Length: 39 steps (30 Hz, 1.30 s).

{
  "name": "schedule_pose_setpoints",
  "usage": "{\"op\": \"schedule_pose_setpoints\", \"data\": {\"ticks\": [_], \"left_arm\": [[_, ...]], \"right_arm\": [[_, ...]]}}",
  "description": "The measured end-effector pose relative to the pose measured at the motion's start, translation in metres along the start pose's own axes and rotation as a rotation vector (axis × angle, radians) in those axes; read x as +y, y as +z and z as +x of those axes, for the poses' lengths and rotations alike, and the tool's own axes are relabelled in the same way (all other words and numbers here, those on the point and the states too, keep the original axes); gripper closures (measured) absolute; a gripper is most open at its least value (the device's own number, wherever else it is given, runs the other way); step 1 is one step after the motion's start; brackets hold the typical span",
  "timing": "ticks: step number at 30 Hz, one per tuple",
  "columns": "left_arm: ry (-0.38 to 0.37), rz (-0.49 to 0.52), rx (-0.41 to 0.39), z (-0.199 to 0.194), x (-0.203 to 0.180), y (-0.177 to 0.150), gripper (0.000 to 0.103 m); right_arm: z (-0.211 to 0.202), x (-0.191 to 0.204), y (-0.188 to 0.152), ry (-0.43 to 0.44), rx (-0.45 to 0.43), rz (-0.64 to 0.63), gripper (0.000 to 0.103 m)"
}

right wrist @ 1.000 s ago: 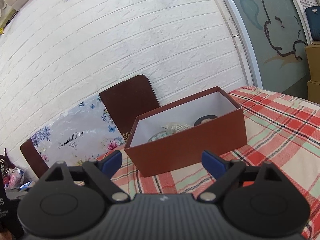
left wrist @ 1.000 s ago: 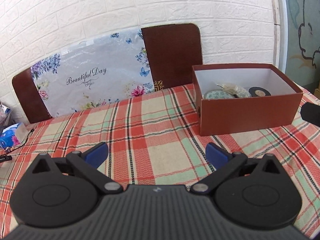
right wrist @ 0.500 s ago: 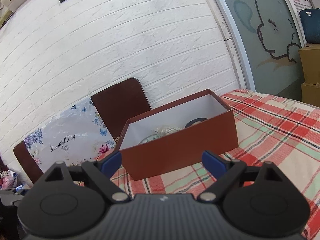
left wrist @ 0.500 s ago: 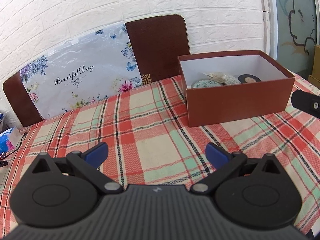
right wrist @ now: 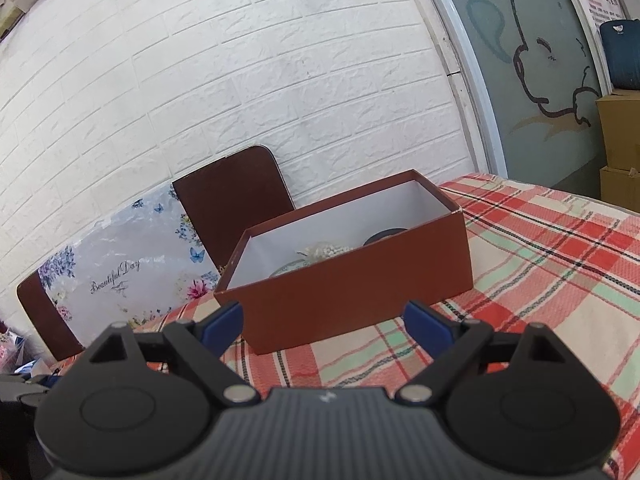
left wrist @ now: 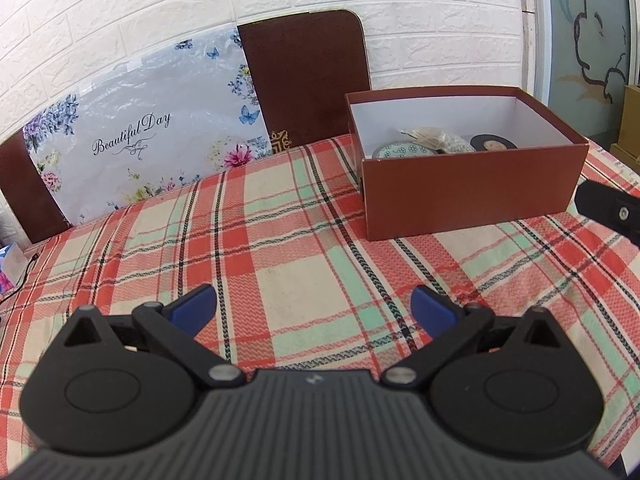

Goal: Organize objects

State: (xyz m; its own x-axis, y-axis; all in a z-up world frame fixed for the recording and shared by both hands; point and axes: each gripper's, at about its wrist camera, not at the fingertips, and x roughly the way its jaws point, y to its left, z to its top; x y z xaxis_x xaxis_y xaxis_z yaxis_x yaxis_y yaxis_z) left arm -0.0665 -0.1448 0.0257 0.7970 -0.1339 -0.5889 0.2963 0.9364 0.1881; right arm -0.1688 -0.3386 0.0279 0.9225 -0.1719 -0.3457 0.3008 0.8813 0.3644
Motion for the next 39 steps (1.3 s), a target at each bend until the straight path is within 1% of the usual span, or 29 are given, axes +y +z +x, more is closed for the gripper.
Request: {"op": "schedule_pose_setpoints", "data": {"ticks": [3,7,19,25,39], "left_arm": [[-0.003,0.005,0.011,0.003,0.0,-0.001,0.0],[-0.009,-0.004,0.023,0.008,0.003,-0.001,0.0],[-0.024,-0.028,0.061,0.023,0.01,-0.005,0.0],[-0.026,-0.035,0.065,0.027,0.015,-0.003,0.0],[-0.052,-0.054,0.101,0.042,0.018,-0.004,0.0]], "right_arm": [[0.003,0.0,0.0,-0.002,-0.006,0.007,0.011],[0.008,0.003,-0.002,0.004,0.003,-0.015,0.009],[0.022,0.008,-0.009,-0.002,0.042,-0.042,0.009],[0.028,0.011,-0.009,0.004,0.052,-0.051,0.009],[0.046,0.011,-0.015,0.022,0.122,-0.066,0.007]]}}
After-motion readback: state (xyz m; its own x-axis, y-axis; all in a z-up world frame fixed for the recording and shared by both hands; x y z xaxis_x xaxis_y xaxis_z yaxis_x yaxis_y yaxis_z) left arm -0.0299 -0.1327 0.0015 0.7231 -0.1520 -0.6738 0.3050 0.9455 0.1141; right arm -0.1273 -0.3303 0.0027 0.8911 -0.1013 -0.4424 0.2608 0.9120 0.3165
